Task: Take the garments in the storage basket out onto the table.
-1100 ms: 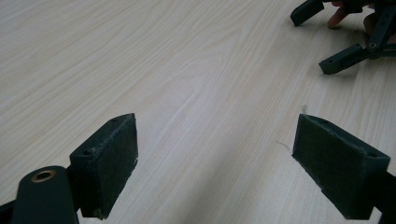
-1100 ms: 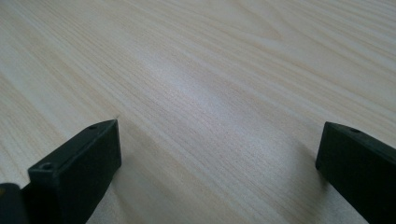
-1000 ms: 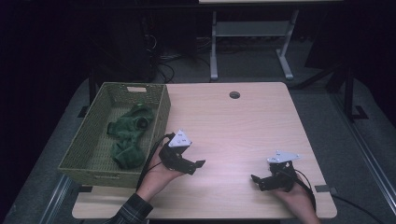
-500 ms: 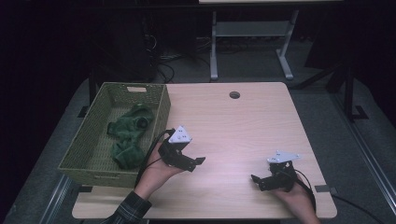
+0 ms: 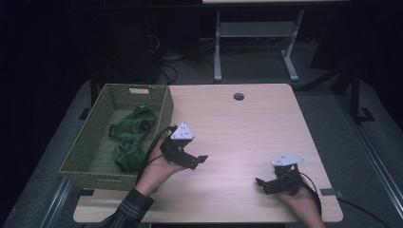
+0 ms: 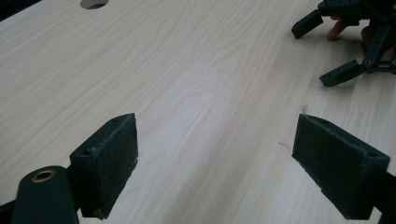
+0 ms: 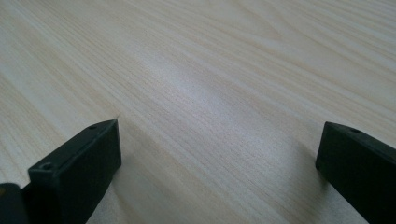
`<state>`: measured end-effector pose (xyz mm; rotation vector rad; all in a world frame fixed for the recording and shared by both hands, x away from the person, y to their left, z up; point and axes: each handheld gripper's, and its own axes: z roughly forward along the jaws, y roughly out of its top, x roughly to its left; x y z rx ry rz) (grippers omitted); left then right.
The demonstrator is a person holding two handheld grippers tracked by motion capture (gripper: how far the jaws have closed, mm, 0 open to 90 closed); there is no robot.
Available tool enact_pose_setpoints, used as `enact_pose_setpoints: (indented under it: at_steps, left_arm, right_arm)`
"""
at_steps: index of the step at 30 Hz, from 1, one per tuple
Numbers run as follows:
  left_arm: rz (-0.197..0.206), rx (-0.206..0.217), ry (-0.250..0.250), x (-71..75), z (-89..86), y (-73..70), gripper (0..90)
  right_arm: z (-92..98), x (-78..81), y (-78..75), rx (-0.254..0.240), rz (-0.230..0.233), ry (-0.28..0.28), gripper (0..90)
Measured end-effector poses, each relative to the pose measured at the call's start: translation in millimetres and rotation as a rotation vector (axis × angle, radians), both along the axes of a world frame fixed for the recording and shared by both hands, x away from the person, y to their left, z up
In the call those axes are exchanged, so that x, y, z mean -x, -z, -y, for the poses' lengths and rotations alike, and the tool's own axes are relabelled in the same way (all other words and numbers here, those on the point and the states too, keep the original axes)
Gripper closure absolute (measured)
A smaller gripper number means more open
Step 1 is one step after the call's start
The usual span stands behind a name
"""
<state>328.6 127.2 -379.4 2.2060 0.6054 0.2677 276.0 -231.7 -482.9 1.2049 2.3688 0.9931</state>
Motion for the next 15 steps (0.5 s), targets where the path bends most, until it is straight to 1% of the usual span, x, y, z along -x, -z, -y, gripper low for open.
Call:
enact_pose_setpoints:
  at_steps: [1, 2, 6, 8, 9, 11, 13, 15]
  left_arm:
    - [-0.005, 0.01, -0.001, -1.2, -0.1, 0.0, 13.9]
    - [-0.007, 0.005, 0.004, -2.5, -0.7, -0.7, 13.9]
    - [-0.005, 0.011, 0.014, -9.4, -0.5, -4.1, 14.0]
    - [-0.005, 0.016, 0.019, -12.7, -0.5, -5.2, 14.0]
    - [-0.008, 0.025, 0.02, -14.0, -0.3, -5.2, 14.0]
    - [-0.007, 0.013, 0.033, -17.2, -1.7, -6.4, 14.0]
    - [-0.008, 0.022, 0.036, -19.9, -3.6, -7.7, 14.0]
    - [0.002, 0.028, 0.036, -22.2, -6.9, -10.0, 14.0]
  right_arm:
    - [0.0, 0.0, 0.0, 0.0, 0.0, 0.0, 0.0]
    - [0.1, 0.1, 0.0, 0.0, 0.0, 0.0, 0.0]
    - [0.3, 0.4, 0.0, 0.0, 0.001, -0.001, 0.0]
    - [0.4, 0.4, 0.0, 0.0, 0.001, -0.002, 0.0]
    - [0.4, 0.4, 0.0, 0.0, 0.002, -0.002, 0.0]
    - [0.6, 0.1, 0.1, 0.002, 0.006, -0.004, 0.0]
    - [0.2, 0.3, 0.0, 0.003, 0.005, 0.0, 0.0]
    - [0.1, 0.2, 0.0, 0.003, 0.005, 0.001, 0.0]
